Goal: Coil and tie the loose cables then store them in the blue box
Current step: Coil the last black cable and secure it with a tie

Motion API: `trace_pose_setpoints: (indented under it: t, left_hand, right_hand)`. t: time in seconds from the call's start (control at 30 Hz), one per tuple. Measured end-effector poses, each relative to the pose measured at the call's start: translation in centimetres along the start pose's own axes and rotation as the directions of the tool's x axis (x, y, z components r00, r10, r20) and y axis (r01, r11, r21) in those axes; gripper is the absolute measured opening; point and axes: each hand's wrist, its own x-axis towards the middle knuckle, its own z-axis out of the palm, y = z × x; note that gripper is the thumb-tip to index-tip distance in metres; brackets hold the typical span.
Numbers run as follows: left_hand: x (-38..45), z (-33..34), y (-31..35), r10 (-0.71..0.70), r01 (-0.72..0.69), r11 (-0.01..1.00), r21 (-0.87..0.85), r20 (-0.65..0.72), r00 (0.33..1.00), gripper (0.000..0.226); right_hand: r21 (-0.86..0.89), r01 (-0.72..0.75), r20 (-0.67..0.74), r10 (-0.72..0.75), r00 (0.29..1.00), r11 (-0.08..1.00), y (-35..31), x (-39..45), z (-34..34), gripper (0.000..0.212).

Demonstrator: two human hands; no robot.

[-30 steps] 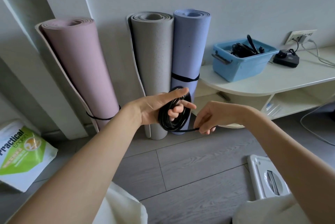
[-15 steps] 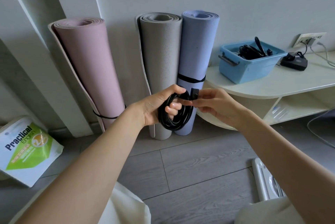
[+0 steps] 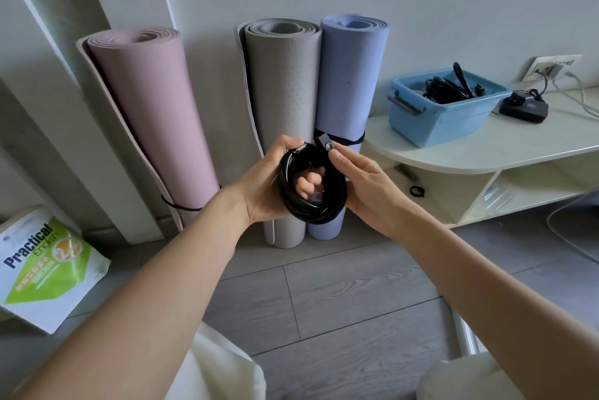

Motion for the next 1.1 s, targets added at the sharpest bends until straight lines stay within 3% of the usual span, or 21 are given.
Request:
trace_pose_setpoints:
  t: [0.1, 0.2, 0.3, 0.47, 0.6, 0.7, 0.8, 0.87, 1.0, 1.1]
  left_hand:
    - [0.5, -0.2, -0.4, 0.055, -0.035, 0.992, 0.122, -0.161, 0.985, 0.025]
    - [0.9, 0.2, -1.1, 0.046, 0.006, 0.971, 0.241, -0.208, 0.977, 0.028]
    - [1.2, 1.1, -1.4, 0.054, 0.017, 0.949, 0.316, -0.217, 0.975, 0.031]
    - [2.5, 2.0, -1.8, 0.144, -0.013, 0.914, 0.406, -0.293, 0.945, 0.046]
    - [3.2, 2.7, -1.9, 0.191, -0.046, 0.928, 0.37, -0.365, 0.911, 0.034]
    - [3.6, 2.4, -1.4, 0.249, -0.175, 0.963, 0.204, -0.437, 0.864, 0.03]
    - [3.9, 1.6, -1.1, 0.222, -0.252, 0.968, 0.019, -0.537, 0.814, 0.028]
    - [3.9, 1.6, -1.2, 0.193, -0.221, 0.975, 0.012, -0.536, 0.822, 0.03]
    - [3.8, 1.7, -1.2, 0.163, -0.166, 0.985, 0.042, -0.519, 0.839, 0.028]
    - [3.7, 1.2, -1.0, 0.149, -0.142, 0.988, 0.055, -0.532, 0.833, 0.022]
  right_hand:
    - [-0.223, 0.051, -0.159, -0.088, 0.983, 0.973, -0.2, 0.4, -0.1, 0.025]
    - [-0.445, 0.035, -0.118, -0.097, 0.988, 0.895, -0.5, 0.2, -0.4, 0.02]
    - [-0.47, -0.011, -0.025, -0.002, 1.0, 0.883, -0.7, -0.4, -0.8, 0.02]
    - [-0.459, -0.108, -0.062, 0.089, 0.994, 0.882, -1.4, -0.4, -1.1, 0.029]
    - [-0.357, -0.116, -0.135, 0.072, 0.988, 0.927, -1.3, -0.2, -1.2, 0.02]
    - [-0.259, -0.067, -0.154, 0.027, 0.988, 0.964, -1.6, 0.0, -2.0, 0.019]
    - [-0.446, -0.055, -0.115, 0.004, 0.993, 0.894, -0.7, 0.1, -2.3, 0.03]
    - [-0.56, -0.065, -0.185, -0.048, 0.982, 0.826, -0.2, 0.3, -2.2, 0.027]
    - [-0.6, -0.047, -0.203, -0.095, 0.975, 0.799, 0.1, 0.7, -2.2, 0.022]
    - [-0.653, -0.007, -0.177, -0.144, 0.974, 0.757, 0.3, 0.9, -1.9, 0.036]
